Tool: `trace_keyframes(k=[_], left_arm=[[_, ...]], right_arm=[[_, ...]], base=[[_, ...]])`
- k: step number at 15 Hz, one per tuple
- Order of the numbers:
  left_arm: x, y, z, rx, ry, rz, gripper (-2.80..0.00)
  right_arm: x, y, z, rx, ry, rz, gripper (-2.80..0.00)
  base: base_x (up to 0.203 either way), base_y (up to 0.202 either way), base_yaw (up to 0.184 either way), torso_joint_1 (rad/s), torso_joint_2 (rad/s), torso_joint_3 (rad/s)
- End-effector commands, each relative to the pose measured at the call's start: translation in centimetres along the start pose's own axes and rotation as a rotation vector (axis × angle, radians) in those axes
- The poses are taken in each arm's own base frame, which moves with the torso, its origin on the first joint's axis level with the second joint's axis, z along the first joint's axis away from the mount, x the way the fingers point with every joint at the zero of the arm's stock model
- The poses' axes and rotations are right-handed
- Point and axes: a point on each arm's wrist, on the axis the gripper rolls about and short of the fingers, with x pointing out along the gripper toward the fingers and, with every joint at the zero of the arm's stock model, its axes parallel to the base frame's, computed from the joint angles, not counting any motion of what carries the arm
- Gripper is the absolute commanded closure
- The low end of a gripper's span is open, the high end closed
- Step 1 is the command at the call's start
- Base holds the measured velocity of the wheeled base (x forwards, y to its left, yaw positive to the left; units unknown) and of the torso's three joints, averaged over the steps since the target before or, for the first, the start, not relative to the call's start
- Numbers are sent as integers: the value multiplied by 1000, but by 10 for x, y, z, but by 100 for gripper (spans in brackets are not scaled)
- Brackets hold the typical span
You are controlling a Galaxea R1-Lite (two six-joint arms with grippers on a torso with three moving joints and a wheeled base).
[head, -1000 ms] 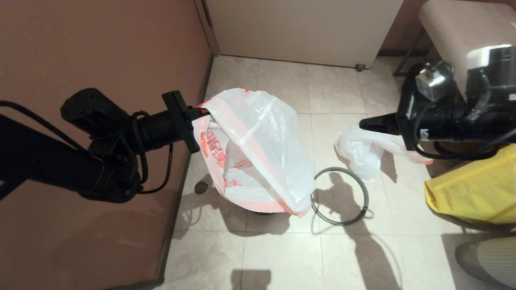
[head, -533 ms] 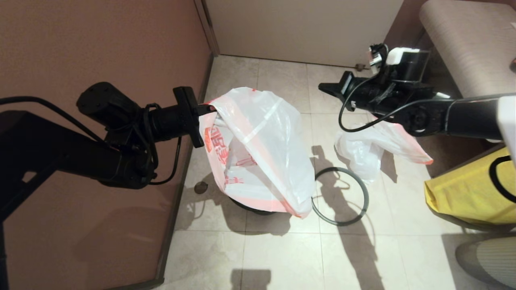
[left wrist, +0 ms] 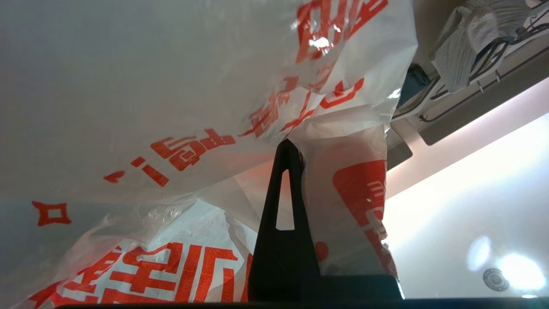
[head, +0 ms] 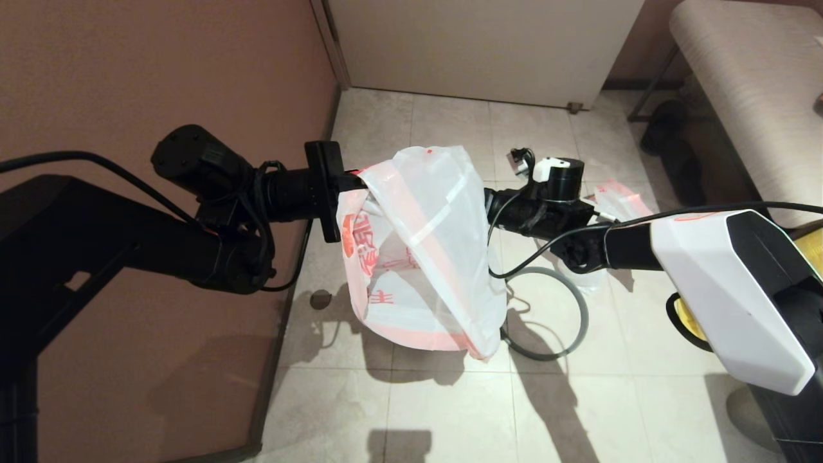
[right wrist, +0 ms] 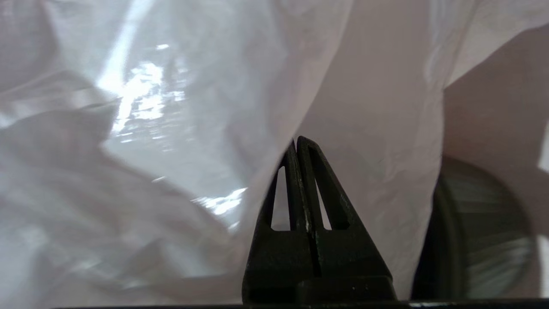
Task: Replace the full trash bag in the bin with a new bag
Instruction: Put the new garbage bag on the trash can
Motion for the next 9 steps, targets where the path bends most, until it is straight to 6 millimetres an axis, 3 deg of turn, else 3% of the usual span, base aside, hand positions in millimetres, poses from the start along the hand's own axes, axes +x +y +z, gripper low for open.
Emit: trace_keyframes(k=[1,2,5,9], left_arm=[[-2,0,2,-19,0,3,0],[-3,2,4,-28,-6,2,0],[-13,8,17,-42,-33,-2,0],[-28,7,24,-30,-70,-12,0]], right_arm=[[7,32,0,42,9,72,0],[10,47,1,66,17,109,0],[2,64,-16,144,147,61,0],[-12,63,-72,278,394,-84,0]], base=[[0,0,0,0,0,0],[0,0,0,0,0,0],[0,0,0,0,0,0],[0,0,0,0,0,0]])
